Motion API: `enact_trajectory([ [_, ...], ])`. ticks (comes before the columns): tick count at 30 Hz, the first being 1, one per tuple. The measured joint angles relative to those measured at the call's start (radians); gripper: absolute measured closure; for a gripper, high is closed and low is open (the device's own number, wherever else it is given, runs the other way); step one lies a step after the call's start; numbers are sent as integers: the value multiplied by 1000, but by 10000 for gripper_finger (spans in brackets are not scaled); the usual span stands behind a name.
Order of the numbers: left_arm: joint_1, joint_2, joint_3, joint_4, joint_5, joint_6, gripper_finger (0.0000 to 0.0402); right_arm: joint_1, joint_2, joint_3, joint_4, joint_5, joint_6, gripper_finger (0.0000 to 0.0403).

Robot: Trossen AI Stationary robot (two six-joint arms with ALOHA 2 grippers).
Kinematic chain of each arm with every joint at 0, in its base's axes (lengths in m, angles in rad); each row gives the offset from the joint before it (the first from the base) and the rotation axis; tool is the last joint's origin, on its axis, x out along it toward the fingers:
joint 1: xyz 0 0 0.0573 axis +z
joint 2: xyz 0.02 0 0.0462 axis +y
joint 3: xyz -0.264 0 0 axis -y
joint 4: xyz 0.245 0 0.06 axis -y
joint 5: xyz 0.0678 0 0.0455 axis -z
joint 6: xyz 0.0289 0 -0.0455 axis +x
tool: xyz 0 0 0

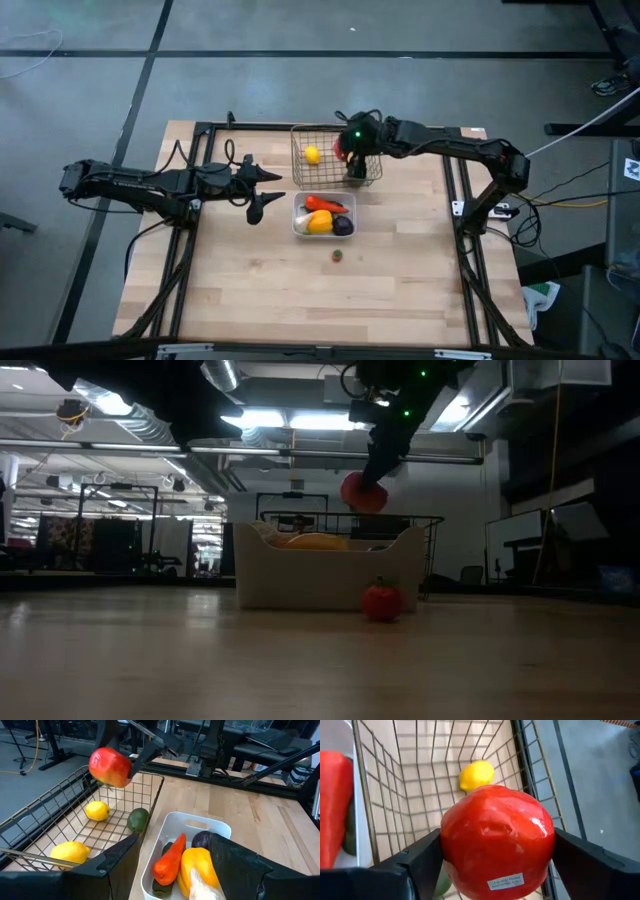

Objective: Sort produce into baskets
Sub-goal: Put the red tomato into the black wire basket, then put the orange strawberry into the black wire basket

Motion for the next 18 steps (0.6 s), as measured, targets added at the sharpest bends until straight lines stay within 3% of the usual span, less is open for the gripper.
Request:
enact_trajectory([
  [18,0,0,0,0,0,0,167,-3,0,0,32,-41,5,9],
])
